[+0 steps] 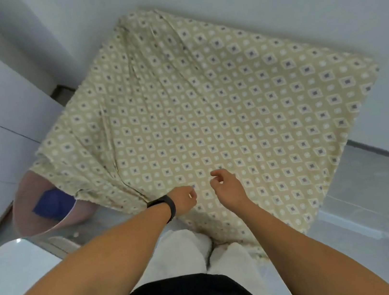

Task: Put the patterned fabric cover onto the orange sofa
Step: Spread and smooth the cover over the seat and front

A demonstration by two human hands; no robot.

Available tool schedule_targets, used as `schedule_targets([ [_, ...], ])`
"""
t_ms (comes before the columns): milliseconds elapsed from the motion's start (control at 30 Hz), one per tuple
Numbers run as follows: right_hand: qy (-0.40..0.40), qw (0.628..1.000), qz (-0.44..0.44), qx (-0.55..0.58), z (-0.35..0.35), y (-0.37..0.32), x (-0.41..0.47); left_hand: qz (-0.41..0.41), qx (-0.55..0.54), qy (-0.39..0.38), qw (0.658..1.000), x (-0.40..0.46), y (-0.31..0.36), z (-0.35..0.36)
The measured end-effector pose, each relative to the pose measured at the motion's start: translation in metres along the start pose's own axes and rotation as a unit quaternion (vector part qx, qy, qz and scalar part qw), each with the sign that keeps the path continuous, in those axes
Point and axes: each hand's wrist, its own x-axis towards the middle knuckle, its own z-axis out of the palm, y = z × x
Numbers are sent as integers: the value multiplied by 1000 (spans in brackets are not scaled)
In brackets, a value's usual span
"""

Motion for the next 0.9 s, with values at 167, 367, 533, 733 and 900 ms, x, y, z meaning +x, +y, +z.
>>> schedule_targets([
  [167, -74, 994, -59, -59, 34, -55, 3, -32, -2, 41, 999, -38, -62, 0],
  [367, -126, 982, -97, -106, 90, -116, 16, -82, -94, 132, 983, -43, -140, -53],
  [533, -157, 975, -88, -127, 161, -165, 52, -117, -123, 178, 969, -20, -225, -108],
  [733, -157, 978, -45, -129, 291, -240, 143, -209, -242, 227, 920, 34, -366, -205],
  [900, -164, 980, 29, -110, 394, -275, 215, -288, -343, 212, 869, 97, -464, -270],
])
